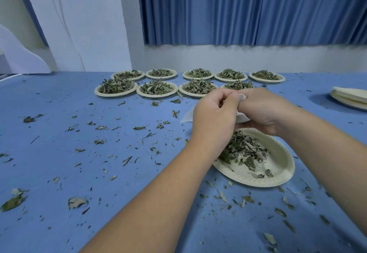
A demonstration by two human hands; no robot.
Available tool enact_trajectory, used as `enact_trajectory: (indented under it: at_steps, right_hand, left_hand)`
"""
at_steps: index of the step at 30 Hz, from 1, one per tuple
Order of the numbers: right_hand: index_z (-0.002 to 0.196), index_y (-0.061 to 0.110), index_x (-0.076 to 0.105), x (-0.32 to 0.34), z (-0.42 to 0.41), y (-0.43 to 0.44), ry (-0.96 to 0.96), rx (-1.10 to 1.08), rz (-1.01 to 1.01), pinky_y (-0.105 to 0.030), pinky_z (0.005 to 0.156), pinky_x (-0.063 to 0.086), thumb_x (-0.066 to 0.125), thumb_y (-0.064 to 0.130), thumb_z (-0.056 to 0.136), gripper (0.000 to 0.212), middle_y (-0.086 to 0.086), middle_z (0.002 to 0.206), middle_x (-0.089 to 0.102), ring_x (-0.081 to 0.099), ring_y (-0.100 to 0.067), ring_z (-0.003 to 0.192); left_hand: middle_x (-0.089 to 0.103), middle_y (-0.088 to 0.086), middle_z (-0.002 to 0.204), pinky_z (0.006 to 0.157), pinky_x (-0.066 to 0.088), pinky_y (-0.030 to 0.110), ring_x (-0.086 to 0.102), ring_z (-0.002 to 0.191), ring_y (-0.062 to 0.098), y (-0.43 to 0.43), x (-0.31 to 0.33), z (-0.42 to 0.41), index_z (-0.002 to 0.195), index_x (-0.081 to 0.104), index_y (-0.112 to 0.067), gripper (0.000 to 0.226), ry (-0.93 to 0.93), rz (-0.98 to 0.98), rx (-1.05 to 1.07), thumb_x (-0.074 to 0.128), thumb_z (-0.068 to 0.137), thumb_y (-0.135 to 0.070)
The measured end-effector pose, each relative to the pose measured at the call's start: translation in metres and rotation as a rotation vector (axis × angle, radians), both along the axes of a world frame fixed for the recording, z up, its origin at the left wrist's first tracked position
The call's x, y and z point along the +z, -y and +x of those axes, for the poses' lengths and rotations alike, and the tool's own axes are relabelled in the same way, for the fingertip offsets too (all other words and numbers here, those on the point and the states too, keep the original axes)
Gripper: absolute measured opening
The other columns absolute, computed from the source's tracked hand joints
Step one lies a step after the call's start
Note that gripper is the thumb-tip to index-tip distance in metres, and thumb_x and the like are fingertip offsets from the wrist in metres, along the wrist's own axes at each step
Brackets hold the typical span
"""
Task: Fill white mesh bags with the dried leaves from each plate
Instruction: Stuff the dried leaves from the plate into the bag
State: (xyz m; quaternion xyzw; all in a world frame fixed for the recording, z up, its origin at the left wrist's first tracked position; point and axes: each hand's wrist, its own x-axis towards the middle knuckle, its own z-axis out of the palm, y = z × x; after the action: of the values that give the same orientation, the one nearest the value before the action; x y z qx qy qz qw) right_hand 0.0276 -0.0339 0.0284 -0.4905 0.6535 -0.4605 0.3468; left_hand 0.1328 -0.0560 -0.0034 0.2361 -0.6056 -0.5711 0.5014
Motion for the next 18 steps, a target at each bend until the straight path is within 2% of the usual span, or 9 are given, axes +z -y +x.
enact_trajectory:
  at_steps: [2, 4, 6, 8, 11, 14, 16, 18]
  right_hand:
    - [0.060, 0.012, 0.066, -0.001, 0.005, 0.006, -0.119, -0.083, -0.037, -0.023, 0.046, 0.049, 0.050, -0.006, 0.081, 0.032, -0.002, 0.052, 0.062, 0.060, -0.013, 0.044]
    - [0.051, 0.014, 0.059, -0.002, 0.007, 0.011, -0.180, -0.121, -0.050, -0.021, 0.041, 0.044, 0.049, -0.006, 0.083, 0.038, 0.001, 0.042, 0.054, 0.053, -0.012, 0.036]
    - [0.063, 0.010, 0.066, -0.004, 0.007, 0.013, -0.175, -0.098, -0.040, -0.020, 0.042, 0.044, 0.052, -0.002, 0.084, 0.027, -0.001, 0.049, 0.058, 0.055, -0.013, 0.041]
    - [0.086, 0.001, 0.068, -0.005, 0.004, 0.011, -0.082, -0.017, -0.018, -0.022, 0.050, 0.050, 0.057, 0.005, 0.086, 0.012, -0.008, 0.068, 0.062, 0.061, -0.013, 0.056]
    - [0.100, 0.009, 0.068, -0.002, -0.008, 0.003, 0.194, 0.216, 0.074, -0.025, 0.064, 0.056, 0.064, 0.010, 0.085, 0.015, -0.007, 0.086, 0.062, 0.064, -0.016, 0.080]
    - [0.109, 0.010, 0.066, 0.000, -0.015, -0.003, 0.266, 0.316, 0.077, -0.024, 0.064, 0.055, 0.064, -0.001, 0.082, 0.029, -0.004, 0.088, 0.067, 0.067, -0.016, 0.082]
    - [0.104, 0.003, 0.065, -0.003, -0.015, 0.001, 0.190, 0.247, 0.008, -0.022, 0.059, 0.052, 0.060, -0.014, 0.079, 0.030, -0.005, 0.079, 0.063, 0.063, -0.014, 0.072]
    - [0.095, -0.008, 0.062, -0.007, -0.012, 0.005, 0.061, 0.124, -0.057, -0.024, 0.055, 0.046, 0.055, -0.018, 0.077, 0.022, -0.012, 0.072, 0.055, 0.052, -0.018, 0.065]
  left_hand:
    - [0.062, -0.003, 0.066, 0.072, 0.059, 0.052, 0.067, 0.065, 0.021, 0.002, -0.001, -0.001, 0.076, 0.068, -0.014, 0.018, 0.008, -0.027, 0.022, 0.060, 0.092, -0.012]
    - [0.063, -0.005, 0.063, 0.074, 0.059, 0.053, 0.065, 0.065, 0.016, 0.004, -0.002, 0.000, 0.079, 0.068, -0.011, 0.015, 0.033, -0.062, 0.063, 0.060, 0.092, -0.013]
    - [0.060, -0.010, 0.057, 0.062, 0.060, 0.038, 0.063, 0.060, 0.014, 0.007, -0.002, 0.003, 0.081, 0.067, -0.009, 0.014, 0.036, -0.072, 0.090, 0.060, 0.092, -0.011]
    - [0.059, -0.012, 0.061, 0.054, 0.051, 0.019, 0.061, 0.057, 0.008, 0.012, -0.001, 0.006, 0.081, 0.068, -0.011, 0.015, 0.052, -0.088, 0.156, 0.058, 0.093, -0.012]
    - [0.060, -0.014, 0.067, 0.059, 0.044, 0.013, 0.055, 0.062, 0.000, 0.020, -0.002, 0.010, 0.084, 0.068, -0.013, 0.017, 0.086, -0.127, 0.245, 0.056, 0.095, -0.016]
    - [0.063, -0.012, 0.070, 0.067, 0.053, 0.026, 0.060, 0.068, 0.007, 0.021, -0.002, 0.009, 0.085, 0.069, -0.013, 0.018, 0.079, -0.111, 0.253, 0.055, 0.096, -0.016]
    - [0.068, -0.007, 0.075, 0.070, 0.056, 0.035, 0.064, 0.070, 0.014, 0.017, -0.002, 0.007, 0.085, 0.068, -0.013, 0.018, 0.101, -0.105, 0.233, 0.053, 0.096, -0.015]
    - [0.069, -0.006, 0.074, 0.071, 0.058, 0.042, 0.066, 0.063, 0.014, 0.012, -0.004, 0.005, 0.084, 0.067, -0.012, 0.018, 0.090, -0.082, 0.171, 0.053, 0.096, -0.014]
